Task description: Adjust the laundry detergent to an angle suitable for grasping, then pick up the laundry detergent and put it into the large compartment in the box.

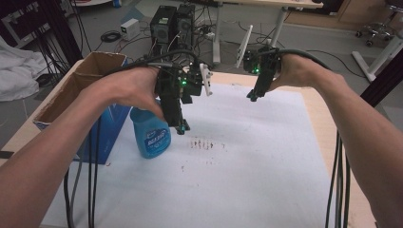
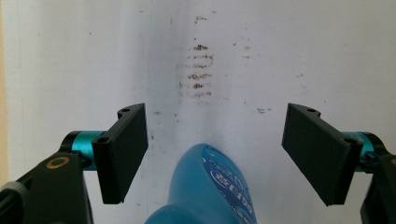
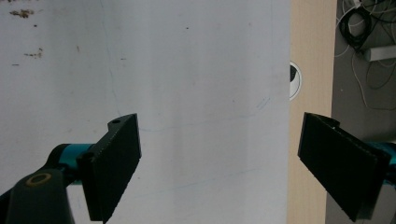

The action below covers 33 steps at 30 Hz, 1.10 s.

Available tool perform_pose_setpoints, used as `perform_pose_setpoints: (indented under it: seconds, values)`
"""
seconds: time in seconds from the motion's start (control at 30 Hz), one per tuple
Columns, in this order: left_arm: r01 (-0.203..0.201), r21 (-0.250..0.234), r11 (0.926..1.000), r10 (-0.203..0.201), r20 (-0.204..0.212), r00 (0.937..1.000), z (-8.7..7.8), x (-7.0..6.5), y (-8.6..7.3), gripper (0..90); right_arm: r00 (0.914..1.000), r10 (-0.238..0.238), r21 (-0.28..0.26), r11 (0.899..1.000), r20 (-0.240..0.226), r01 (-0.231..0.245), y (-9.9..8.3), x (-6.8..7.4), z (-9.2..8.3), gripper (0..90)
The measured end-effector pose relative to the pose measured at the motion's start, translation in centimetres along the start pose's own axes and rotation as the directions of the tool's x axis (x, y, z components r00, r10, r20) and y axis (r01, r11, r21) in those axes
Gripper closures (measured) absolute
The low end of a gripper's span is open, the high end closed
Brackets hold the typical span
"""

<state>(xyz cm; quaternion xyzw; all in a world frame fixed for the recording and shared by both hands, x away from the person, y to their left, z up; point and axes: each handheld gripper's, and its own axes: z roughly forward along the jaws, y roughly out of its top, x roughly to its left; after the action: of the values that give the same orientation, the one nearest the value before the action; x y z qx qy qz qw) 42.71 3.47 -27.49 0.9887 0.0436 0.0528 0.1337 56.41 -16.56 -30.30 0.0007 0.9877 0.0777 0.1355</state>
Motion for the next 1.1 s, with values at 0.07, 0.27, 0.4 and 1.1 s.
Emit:
perform_pose_setpoints:
  seconds: [0.07,0.27,0.4,1.1]
  values:
    - [0.005,-0.002,1.0,-0.005,-0.002,1.0,-0.1,0.0,0.0,22.7,1.0,0.005,-0.008,1.0,0.003,-0.005,0.0,0.0,-0.3,12.4]
    - [0.009,0.009,0.9999,-0.009,0.005,0.9999,0.1,0.0,0.2,22.7,1.0,0.006,-0.005,1.0,-0.003,-0.006,-0.4,0.1,-0.6,12.4]
    - [0.028,0.009,0.9996,-0.028,0.012,0.9995,0.4,0.9,0.2,22.7,0.9997,0.023,-0.018,1.0,-0.003,-0.023,-0.9,-0.2,-0.7,12.4]
    - [0.279,0.07,0.9578,-0.274,-0.072,0.9591,-0.4,2.1,-0.9,22.7,0.9998,0.017,-0.011,1.0,-0.004,-0.017,-0.9,-0.2,-0.6,12.4]
